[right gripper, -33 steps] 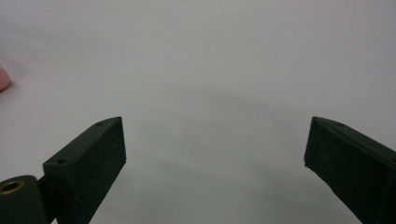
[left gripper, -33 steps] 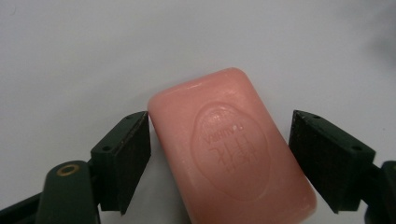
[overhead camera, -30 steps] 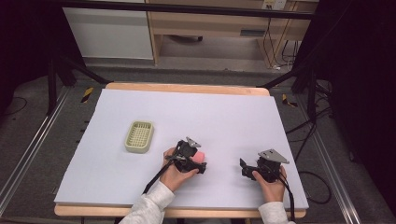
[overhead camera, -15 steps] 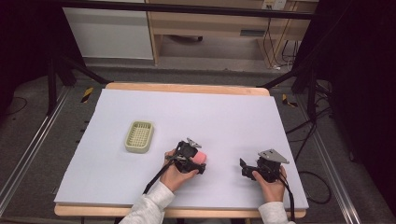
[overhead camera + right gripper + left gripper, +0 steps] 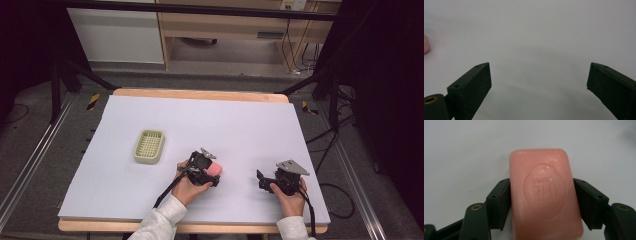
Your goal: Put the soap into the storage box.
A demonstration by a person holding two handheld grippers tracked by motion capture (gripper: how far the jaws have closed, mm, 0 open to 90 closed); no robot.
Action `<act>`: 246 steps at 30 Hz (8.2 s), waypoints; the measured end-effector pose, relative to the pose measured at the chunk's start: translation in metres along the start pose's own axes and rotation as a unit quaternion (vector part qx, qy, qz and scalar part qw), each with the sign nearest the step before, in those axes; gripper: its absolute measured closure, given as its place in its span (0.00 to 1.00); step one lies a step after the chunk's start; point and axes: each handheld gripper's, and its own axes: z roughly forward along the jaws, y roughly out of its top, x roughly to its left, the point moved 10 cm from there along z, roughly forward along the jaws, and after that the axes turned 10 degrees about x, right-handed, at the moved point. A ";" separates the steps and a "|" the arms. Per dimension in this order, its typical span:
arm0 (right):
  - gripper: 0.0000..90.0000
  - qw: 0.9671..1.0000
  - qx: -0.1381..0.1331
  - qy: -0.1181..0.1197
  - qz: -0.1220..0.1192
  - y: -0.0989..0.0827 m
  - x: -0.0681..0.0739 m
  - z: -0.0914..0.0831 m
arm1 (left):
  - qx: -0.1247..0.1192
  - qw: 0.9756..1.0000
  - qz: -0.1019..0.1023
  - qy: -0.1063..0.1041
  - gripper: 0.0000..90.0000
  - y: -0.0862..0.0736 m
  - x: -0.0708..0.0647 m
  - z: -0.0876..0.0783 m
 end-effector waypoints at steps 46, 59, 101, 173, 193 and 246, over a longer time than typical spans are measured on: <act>0.07 1.000 0.001 -0.001 -0.002 0.000 0.000 0.000 | -0.009 1.000 0.013 0.006 0.42 -0.002 0.009 -0.017; 0.06 1.000 0.002 -0.001 -0.002 0.000 -0.001 0.001 | -0.024 1.000 -0.001 0.003 0.42 -0.010 0.027 -0.036; 0.06 1.000 0.003 0.001 0.001 0.000 0.000 0.001 | -0.070 0.995 -0.064 0.024 0.41 -0.032 0.102 -0.101; 0.07 1.000 0.012 0.002 0.000 -0.001 0.000 0.002 | -0.067 0.980 -0.167 0.091 0.42 -0.035 0.208 -0.085; 0.07 1.000 0.011 0.001 0.000 -0.001 0.000 0.002 | -0.053 0.979 -0.172 0.095 0.42 -0.040 0.210 -0.074; 0.06 1.000 0.007 0.000 0.002 -0.001 0.000 0.001 | -0.102 0.979 -0.159 0.083 0.29 -0.034 0.205 -0.095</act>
